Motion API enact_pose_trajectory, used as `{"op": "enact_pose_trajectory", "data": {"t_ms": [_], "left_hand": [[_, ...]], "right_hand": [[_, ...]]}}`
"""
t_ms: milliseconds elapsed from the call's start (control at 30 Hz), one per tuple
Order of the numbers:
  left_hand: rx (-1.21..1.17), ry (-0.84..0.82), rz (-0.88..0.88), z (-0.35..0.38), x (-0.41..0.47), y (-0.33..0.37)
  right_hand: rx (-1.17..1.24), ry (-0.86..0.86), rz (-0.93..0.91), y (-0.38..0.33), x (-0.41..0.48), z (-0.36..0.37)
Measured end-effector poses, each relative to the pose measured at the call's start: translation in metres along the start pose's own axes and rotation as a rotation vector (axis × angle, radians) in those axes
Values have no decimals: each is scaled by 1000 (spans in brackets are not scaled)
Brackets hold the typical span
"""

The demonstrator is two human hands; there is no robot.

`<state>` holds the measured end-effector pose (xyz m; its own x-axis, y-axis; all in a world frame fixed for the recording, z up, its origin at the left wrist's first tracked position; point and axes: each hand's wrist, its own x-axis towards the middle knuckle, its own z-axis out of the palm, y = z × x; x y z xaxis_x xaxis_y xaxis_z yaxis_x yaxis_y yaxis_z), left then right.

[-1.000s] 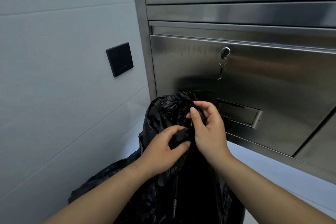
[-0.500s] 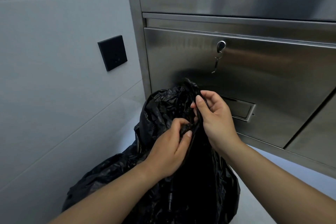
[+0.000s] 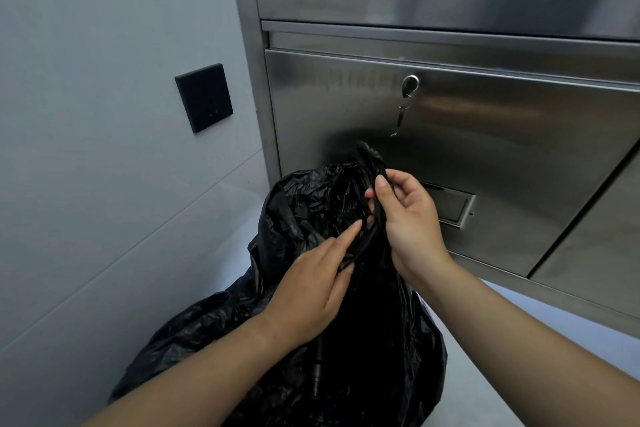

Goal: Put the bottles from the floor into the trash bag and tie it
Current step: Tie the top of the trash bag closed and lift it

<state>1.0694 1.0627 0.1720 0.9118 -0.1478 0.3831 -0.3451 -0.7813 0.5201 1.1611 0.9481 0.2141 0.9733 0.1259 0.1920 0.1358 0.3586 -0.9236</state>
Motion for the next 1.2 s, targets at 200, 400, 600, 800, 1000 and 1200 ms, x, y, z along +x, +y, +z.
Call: {"op": "enact_pose_trajectory", "data": {"t_ms": [200,400,600,800,1000,1200], "left_hand": [[-82,-22,-31,-7,1,-13],[-236,184,-173,-20,7,-31],[-459,205,-320,-23,11,-32],[-595,349,-310,-22,17,-22],[-665,384,-294,-23,22,-25],[-613,394,-291,-20,20,-28]], "right_hand": [[-91,-43,-29,10,-4,-9],[-112,-6,-12,11,-2,-19],[-168,-33,26,18,-8,-10],[-273,-47,64,28,-11,-9],[-343,-37,52,32,-14,-13],[-340,-158,2,27,-20,-8]]}}
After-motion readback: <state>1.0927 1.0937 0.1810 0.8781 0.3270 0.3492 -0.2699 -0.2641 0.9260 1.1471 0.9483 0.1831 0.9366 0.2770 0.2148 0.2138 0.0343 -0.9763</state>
